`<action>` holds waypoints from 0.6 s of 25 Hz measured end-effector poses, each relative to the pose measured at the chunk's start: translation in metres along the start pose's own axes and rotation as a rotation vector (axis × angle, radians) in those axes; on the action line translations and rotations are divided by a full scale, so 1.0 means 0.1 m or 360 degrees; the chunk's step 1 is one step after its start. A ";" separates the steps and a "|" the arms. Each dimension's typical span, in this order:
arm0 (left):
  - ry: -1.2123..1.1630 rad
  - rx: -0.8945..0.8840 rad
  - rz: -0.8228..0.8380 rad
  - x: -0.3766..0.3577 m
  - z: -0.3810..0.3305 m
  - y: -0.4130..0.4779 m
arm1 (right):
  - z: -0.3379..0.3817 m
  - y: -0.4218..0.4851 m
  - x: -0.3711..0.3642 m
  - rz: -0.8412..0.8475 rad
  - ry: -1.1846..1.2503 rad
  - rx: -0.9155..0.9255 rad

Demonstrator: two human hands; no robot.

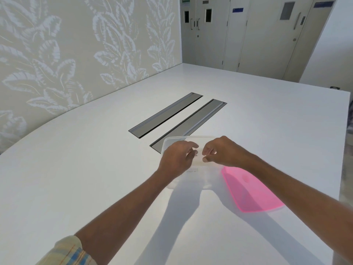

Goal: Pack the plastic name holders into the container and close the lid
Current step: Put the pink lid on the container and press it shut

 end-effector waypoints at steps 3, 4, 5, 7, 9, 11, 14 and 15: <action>-0.0150 -0.0085 -0.0149 -0.18 -0.34 -0.10 | -0.05 -0.21 0.10 -0.0109 0.0172 -0.0037; -0.0224 -0.0076 -0.0187 -0.24 -0.43 -0.14 | -0.09 -0.29 0.12 -0.0133 0.0228 -0.0053; -0.0299 -0.0062 -0.0217 -0.31 -0.51 -0.18 | -0.13 -0.37 0.13 -0.0152 0.0274 -0.0070; -0.0415 0.0005 -0.0232 -0.49 -0.64 -0.29 | -0.27 -0.55 0.13 -0.0186 0.0326 -0.0121; -0.0480 0.0126 -0.0171 -0.71 -0.72 -0.41 | -0.48 -0.71 0.09 -0.0232 0.0370 -0.0245; -0.0486 0.0163 -0.0035 -0.96 -0.77 -0.55 | -0.73 -0.89 -0.01 -0.0289 0.0407 -0.0466; -0.0403 0.0124 0.0245 -1.33 -0.83 -0.70 | -1.05 -1.15 -0.23 -0.0311 0.0409 -0.0710; -0.0360 0.0132 0.0330 -1.43 -0.85 -0.73 | -1.13 -1.22 -0.30 -0.0309 0.0398 -0.0765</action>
Point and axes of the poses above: each hand's wrist, its own y-axis towards the middle knuckle, its own x-axis out of the back of the hand, z = x × y, the point moved 3 cm from there along y, towards the middle knuckle, and after that the axes turned 15 degrees about -y, right-handed, at the moved point
